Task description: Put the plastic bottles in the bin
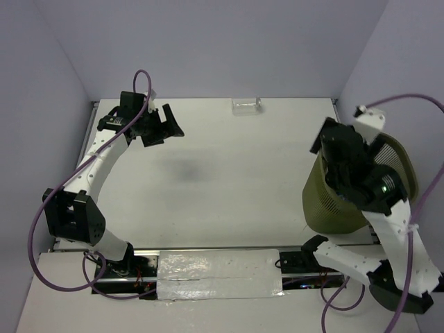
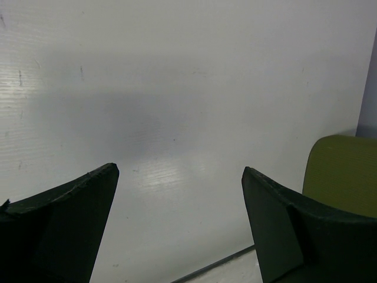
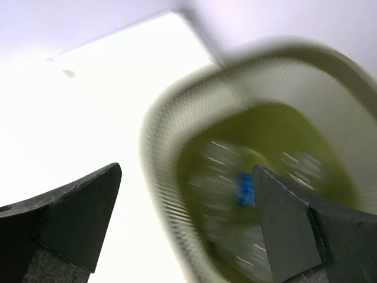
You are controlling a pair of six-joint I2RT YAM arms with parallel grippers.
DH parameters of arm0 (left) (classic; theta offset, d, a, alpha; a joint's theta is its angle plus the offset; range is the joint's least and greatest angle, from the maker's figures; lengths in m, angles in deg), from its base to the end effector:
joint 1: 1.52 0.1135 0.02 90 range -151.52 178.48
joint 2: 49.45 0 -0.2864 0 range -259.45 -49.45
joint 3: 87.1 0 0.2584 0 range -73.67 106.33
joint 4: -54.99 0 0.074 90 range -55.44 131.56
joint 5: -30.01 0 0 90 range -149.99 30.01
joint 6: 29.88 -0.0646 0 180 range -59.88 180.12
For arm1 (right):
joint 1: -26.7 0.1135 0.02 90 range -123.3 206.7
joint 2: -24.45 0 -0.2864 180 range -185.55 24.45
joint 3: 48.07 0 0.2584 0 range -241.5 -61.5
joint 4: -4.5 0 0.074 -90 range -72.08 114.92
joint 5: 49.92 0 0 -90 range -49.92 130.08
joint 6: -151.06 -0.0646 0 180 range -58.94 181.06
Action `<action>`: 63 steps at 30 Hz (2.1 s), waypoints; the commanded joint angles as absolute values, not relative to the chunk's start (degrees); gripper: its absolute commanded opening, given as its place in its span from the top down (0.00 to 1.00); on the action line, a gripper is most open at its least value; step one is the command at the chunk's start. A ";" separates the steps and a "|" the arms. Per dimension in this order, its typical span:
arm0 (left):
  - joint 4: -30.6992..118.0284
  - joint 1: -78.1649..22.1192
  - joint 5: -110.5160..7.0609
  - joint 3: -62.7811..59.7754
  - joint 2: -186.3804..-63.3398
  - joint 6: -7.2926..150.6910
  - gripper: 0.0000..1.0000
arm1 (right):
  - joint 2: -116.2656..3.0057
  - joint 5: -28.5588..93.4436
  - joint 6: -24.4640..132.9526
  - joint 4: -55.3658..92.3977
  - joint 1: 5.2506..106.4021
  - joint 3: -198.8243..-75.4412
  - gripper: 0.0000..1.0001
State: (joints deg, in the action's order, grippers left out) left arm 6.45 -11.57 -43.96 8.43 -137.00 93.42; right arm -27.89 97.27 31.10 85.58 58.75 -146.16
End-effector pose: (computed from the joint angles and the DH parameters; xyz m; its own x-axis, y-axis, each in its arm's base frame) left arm 0.3583 -0.0816 0.3470 -0.7406 -0.4046 -0.5364 -0.0387 0.8227 -0.5672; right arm 0.1257 0.0146 0.4623 -0.2780 0.1452 -0.9495 0.4992 0.8664 -0.0137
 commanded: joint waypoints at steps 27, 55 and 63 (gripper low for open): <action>0.87 -11.19 -56.03 11.85 -137.78 87.63 0.01 | -111.95 54.59 -5.55 55.21 46.83 -199.49 0.04; 3.77 -11.02 -59.20 9.56 -138.40 85.61 0.01 | -124.88 55.82 -19.10 46.67 42.96 -203.71 0.00; 3.33 -11.02 -59.73 10.18 -139.89 85.43 0.01 | -127.42 55.29 -21.12 44.20 42.17 -204.93 0.00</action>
State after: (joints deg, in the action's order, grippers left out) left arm 2.23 -11.39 -58.84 9.46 -139.12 87.01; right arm -126.05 54.96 -19.21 47.22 42.71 -202.20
